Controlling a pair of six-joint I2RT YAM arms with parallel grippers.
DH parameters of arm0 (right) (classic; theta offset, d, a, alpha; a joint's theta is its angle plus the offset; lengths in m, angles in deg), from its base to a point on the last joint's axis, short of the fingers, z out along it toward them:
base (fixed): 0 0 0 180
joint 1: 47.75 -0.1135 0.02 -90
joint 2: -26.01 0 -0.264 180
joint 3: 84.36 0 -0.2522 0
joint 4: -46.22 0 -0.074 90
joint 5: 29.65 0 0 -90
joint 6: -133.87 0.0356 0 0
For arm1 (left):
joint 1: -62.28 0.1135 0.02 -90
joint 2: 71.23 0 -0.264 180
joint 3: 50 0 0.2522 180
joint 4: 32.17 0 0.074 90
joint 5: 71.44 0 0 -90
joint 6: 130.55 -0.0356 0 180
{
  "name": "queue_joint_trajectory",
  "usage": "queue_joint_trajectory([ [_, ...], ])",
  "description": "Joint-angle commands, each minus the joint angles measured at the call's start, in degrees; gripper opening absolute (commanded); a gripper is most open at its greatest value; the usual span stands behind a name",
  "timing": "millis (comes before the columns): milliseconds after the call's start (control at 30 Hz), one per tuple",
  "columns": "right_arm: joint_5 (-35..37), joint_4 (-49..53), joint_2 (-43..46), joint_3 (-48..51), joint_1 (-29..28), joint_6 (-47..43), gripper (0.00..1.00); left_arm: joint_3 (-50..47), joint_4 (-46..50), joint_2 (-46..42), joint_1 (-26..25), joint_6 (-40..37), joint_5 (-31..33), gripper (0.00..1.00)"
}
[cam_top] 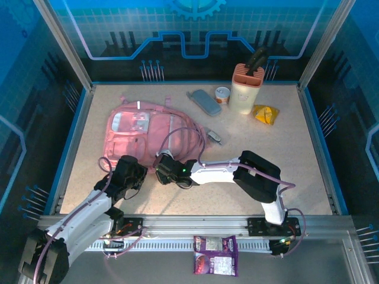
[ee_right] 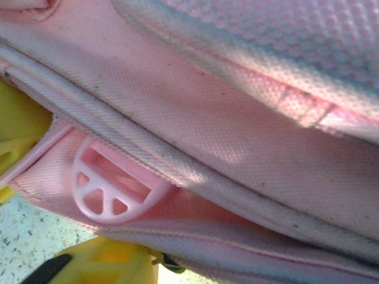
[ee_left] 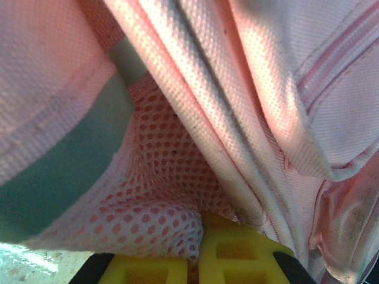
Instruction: Pack the student bag
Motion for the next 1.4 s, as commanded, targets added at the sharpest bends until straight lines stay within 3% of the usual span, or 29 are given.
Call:
queue_joint_trajectory([
  [0,4.61,-0.12,-0.81,-1.81,0.33,-0.3,0.27,2.02,1.0,-1.62,-1.01,-0.77,-1.43,0.0],
  [600,8.72,-0.27,5.5,5.72,0.01,-4.81,0.02,4.45,8.25,-5.89,0.14,-3.47,2.98,0.0],
  [800,10.09,1.65,12.38,12.75,1.77,-5.3,0.0,5.39,12.59,-9.8,7.79,-7.71,-0.81,0.0],
  [1033,9.37,2.91,18.86,19.78,7.88,-7.35,0.0,7.59,16.98,-11.76,16.63,-13.63,-5.67,0.0],
  [1233,6.41,2.29,21.2,20.55,12.21,-10.61,0.0,9.08,17.68,-10.07,18.46,-16.42,-6.44,0.0],
  [1367,4.78,2.19,22.43,20.59,11.93,-14.89,0.0,11.01,18.58,-8.08,19.79,-20.03,-5.2,0.0],
])
